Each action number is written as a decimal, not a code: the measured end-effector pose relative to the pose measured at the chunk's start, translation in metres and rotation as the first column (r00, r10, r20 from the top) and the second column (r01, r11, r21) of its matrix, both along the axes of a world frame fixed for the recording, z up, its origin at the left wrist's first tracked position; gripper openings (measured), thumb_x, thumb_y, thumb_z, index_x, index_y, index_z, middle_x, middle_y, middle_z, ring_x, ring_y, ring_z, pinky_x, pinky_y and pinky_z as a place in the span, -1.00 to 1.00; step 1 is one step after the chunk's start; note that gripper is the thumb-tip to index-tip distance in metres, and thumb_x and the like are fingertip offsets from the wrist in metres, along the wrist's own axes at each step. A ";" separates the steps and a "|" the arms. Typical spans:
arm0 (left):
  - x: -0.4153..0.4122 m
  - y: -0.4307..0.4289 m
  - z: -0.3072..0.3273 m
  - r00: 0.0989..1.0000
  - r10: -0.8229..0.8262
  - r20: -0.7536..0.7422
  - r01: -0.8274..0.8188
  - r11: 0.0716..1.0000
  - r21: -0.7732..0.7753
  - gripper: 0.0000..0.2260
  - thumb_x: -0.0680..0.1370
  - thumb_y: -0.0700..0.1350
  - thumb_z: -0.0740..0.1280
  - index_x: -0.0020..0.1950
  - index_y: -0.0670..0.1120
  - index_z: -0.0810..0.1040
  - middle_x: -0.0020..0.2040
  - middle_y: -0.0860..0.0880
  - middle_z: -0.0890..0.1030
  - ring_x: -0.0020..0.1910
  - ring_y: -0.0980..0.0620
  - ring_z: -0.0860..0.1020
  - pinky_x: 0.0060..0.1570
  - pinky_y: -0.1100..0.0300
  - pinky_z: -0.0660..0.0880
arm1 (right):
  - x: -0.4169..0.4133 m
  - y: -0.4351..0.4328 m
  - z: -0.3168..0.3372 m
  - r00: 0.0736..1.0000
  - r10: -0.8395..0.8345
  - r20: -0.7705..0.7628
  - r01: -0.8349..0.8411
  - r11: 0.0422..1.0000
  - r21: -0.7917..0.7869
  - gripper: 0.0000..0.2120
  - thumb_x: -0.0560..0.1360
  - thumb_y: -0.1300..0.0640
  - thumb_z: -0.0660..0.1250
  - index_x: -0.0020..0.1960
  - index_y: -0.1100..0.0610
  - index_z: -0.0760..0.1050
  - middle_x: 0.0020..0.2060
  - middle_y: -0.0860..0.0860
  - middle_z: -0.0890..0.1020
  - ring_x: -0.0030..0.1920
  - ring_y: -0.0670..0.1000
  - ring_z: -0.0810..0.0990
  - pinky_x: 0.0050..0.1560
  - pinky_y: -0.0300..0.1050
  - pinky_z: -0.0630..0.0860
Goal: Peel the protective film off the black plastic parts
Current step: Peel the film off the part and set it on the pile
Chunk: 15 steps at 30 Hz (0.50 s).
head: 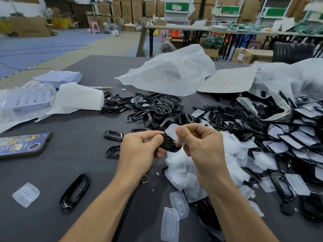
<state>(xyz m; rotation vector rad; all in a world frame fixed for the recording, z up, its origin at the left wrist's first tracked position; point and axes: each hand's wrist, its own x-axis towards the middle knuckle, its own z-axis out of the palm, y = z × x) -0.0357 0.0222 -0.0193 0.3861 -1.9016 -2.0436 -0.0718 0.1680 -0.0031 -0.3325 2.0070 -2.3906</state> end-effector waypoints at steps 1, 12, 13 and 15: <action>0.001 0.000 0.001 1.000 -0.010 -0.003 0.010 1.000 0.016 -0.81 0.60 -0.32 0.39 -0.06 -0.11 0.77 -0.24 -0.16 0.75 -0.39 0.03 0.68 -0.35 0.27 0.59 | 0.000 -0.002 -0.001 1.000 -0.001 -0.005 0.001 1.000 0.025 -0.81 0.48 0.21 0.54 -0.30 0.11 0.67 -0.46 0.07 0.62 -0.53 -0.12 0.41 -0.46 -0.32 0.36; 0.003 -0.006 0.010 0.965 -0.254 0.061 0.228 0.932 0.283 -0.72 0.67 -0.24 0.27 -0.01 -0.12 0.79 -0.03 -0.23 0.75 -0.12 -0.11 0.76 -0.21 0.16 0.67 | -0.002 -0.003 -0.009 0.984 -0.099 -0.151 0.144 0.932 0.333 -0.86 0.39 0.03 0.62 -0.29 -0.07 0.70 -0.51 0.08 0.57 -0.47 -0.02 0.41 -0.42 -0.02 0.43; 0.003 -0.007 0.009 0.963 -0.262 0.061 0.232 0.925 0.300 -0.73 0.67 -0.24 0.26 0.00 -0.14 0.78 -0.02 -0.24 0.75 -0.12 -0.12 0.76 -0.22 0.17 0.67 | -0.002 -0.002 -0.010 0.981 -0.101 -0.164 0.153 0.927 0.343 -0.86 0.39 0.03 0.62 -0.29 -0.08 0.69 -0.56 0.00 0.51 -0.50 -0.08 0.36 -0.46 -0.13 0.34; 0.003 -0.007 0.009 0.960 -0.274 0.061 0.242 0.918 0.314 -0.72 0.66 -0.23 0.25 0.00 -0.14 0.78 -0.02 -0.24 0.75 -0.12 -0.11 0.76 -0.22 0.17 0.66 | -0.001 -0.002 -0.010 0.976 -0.117 -0.184 0.178 0.915 0.363 -0.86 0.39 0.04 0.61 -0.29 -0.08 0.67 -0.60 -0.10 0.44 -0.54 -0.13 0.30 -0.48 -0.28 0.25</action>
